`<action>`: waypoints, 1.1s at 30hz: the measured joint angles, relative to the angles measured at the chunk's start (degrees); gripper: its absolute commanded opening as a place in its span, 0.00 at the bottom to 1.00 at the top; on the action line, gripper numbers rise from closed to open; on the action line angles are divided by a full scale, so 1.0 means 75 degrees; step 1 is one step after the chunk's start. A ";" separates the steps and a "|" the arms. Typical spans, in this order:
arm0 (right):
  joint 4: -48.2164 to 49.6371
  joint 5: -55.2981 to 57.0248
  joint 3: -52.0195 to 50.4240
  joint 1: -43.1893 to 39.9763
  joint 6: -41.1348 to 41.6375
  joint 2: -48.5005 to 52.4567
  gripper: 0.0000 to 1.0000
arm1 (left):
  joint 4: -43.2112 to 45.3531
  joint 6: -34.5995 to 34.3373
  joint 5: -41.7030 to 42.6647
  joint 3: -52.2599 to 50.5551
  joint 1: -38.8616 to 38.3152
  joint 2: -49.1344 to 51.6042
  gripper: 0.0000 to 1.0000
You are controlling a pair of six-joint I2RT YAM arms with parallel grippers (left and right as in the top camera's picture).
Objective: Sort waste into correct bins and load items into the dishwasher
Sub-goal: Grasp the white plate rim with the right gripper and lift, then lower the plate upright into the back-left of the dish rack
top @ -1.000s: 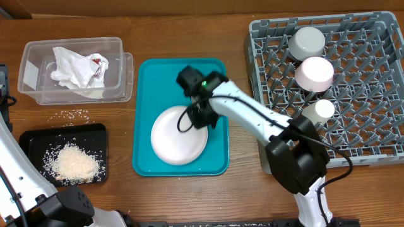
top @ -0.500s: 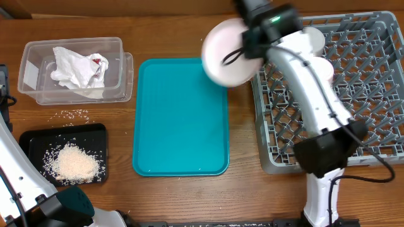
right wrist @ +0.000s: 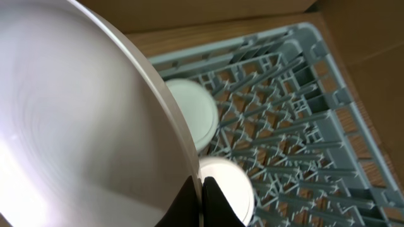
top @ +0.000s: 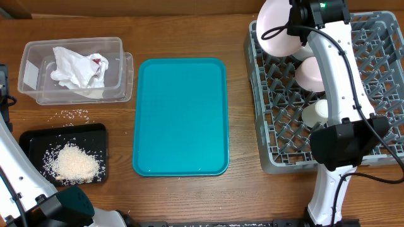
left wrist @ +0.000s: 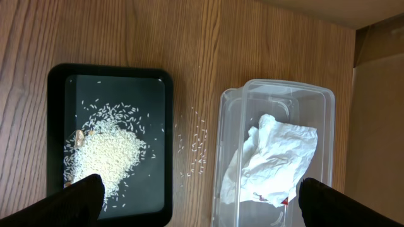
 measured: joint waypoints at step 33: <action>-0.0851 0.0749 -0.0003 0.1343 0.0801 0.0484 1.00 | 0.0000 0.0000 0.0000 0.0000 0.0000 0.0000 1.00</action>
